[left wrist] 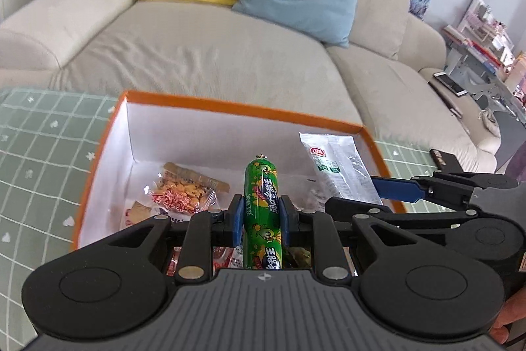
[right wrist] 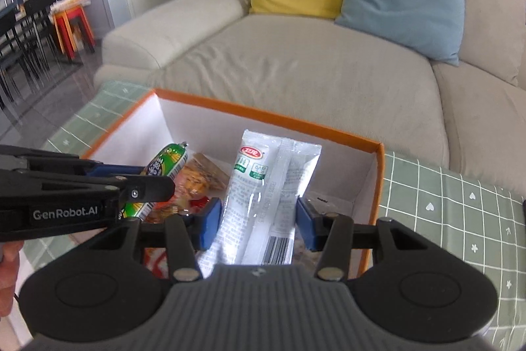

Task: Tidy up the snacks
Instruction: 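Lift and carry the sausage stick and milk pouch over the orange box with both tools, then open both tools to drop the sausage stick and milk pouch into the box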

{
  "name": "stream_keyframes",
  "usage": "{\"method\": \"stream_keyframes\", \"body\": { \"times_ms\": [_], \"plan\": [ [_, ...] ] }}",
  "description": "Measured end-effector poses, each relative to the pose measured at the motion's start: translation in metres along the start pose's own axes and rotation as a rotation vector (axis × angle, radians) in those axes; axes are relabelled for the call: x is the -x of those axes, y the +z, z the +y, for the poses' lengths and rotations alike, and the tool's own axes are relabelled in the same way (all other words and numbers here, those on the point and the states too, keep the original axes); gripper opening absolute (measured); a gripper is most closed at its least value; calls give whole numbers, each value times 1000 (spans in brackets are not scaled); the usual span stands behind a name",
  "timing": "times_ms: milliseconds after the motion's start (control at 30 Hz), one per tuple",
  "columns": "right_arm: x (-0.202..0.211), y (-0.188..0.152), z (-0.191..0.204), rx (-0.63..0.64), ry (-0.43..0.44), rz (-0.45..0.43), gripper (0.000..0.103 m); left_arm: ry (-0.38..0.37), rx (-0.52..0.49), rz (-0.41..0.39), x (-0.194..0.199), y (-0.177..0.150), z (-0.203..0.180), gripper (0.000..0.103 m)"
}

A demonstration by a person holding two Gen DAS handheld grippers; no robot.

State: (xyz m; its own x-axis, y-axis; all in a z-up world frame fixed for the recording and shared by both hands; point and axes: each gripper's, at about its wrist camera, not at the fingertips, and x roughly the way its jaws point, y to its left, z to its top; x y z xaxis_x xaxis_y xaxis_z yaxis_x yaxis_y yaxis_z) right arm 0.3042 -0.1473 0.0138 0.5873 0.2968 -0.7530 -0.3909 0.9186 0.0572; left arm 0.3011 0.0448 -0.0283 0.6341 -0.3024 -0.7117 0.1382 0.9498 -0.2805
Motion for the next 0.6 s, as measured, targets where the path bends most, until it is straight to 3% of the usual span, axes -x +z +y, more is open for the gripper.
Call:
{"method": "stream_keyframes", "body": {
  "times_ms": [267, 600],
  "plan": [
    [-46, 10, -8, 41, -26, 91, 48, 31, 24, 63, -37, 5, 9, 24],
    [-71, 12, -13, 21, -28, 105, 49, 78, 12, 84, -53, -2, 9, 24]
  ]
}}
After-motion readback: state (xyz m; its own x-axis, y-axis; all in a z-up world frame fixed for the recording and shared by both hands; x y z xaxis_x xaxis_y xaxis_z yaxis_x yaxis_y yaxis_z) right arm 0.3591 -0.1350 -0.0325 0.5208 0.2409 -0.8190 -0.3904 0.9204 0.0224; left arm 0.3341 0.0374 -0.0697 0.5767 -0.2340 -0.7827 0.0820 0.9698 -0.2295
